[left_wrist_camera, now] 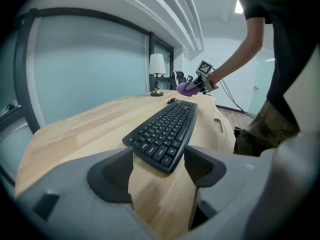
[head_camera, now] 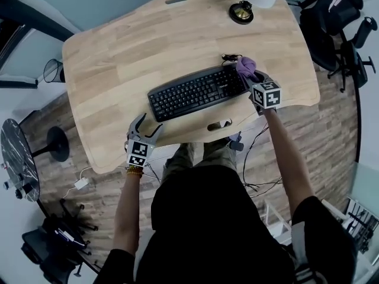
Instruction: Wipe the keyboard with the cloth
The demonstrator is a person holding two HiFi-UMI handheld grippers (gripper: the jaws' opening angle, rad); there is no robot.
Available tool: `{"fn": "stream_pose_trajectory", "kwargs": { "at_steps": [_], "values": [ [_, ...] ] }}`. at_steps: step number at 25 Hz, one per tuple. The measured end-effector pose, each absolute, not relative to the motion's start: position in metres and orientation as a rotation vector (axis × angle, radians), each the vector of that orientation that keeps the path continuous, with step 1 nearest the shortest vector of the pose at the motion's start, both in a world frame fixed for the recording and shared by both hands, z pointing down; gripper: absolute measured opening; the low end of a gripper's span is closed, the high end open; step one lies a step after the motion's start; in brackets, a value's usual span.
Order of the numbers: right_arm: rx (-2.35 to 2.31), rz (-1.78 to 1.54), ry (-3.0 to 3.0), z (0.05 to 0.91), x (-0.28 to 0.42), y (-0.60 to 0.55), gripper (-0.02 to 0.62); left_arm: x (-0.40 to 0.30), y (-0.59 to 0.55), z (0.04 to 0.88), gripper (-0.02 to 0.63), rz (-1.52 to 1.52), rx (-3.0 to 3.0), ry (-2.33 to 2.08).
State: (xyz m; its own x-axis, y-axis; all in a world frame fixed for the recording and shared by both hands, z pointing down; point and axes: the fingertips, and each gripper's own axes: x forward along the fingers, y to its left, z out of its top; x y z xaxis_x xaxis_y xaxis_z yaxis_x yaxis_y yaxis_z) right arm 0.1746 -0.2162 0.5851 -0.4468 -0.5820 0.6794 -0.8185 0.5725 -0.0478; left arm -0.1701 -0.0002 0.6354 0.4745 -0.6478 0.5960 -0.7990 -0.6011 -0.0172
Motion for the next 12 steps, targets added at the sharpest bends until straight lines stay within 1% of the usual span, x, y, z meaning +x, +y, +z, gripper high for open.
{"fn": "stream_pose_trajectory", "kwargs": {
  "at_steps": [4, 12],
  "values": [
    [1.142, 0.534, -2.132, 0.608, 0.182, -0.231, 0.080, -0.174, -0.004, 0.661, 0.336, 0.862, 2.423, -1.211],
    [1.162, 0.633, -2.077, 0.639, 0.185, -0.240, 0.078, -0.159, -0.005, 0.687, 0.341, 0.919, 2.426, -1.079]
  ]
}}
